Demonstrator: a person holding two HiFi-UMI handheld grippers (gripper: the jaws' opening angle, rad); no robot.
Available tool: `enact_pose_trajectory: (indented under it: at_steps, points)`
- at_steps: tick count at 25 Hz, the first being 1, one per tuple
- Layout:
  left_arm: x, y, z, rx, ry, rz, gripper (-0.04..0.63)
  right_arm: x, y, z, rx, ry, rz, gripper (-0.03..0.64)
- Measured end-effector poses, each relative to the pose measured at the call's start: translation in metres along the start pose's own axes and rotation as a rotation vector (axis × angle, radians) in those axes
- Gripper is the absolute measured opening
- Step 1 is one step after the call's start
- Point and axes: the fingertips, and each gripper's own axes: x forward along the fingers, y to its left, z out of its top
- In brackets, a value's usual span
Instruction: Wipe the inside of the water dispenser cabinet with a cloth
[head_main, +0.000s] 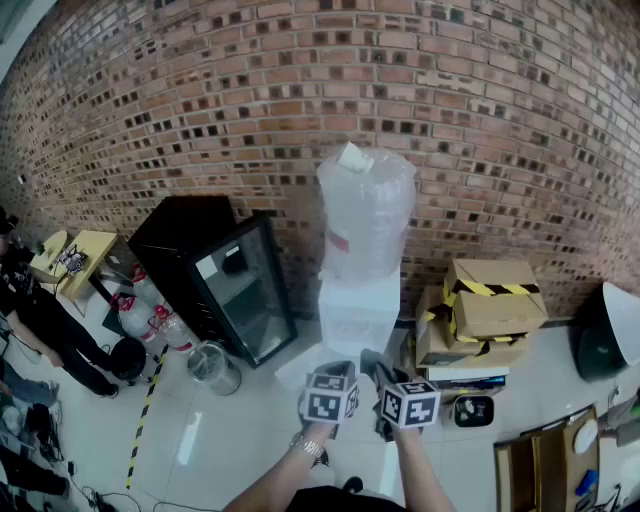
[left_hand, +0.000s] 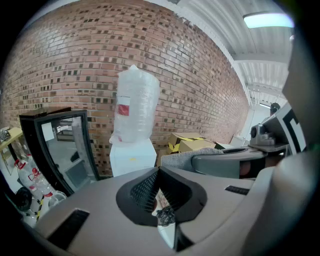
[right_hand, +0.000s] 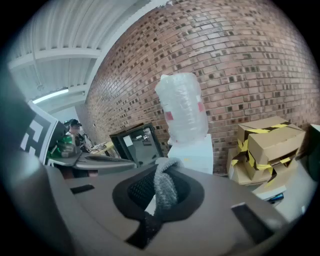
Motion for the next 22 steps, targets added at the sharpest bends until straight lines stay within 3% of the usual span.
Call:
enact_pose_trajectory:
  at_steps: [12,18,22]
  points:
    - [0.024,0.059,0.024,0.009,-0.013,-0.029,0.002,0.062,0.029,0.029,-0.006,0.003,-0.014,0.009]
    - [0.045,0.062,0.024,-0.009,-0.006,-0.02,0.002,0.079,0.005,0.028,0.017,0.018,-0.029,0.009]
    - [0.058,0.064,0.022,0.021,-0.034,0.014,0.002,0.1,-0.019,0.024,-0.036,0.022,-0.028,0.009]
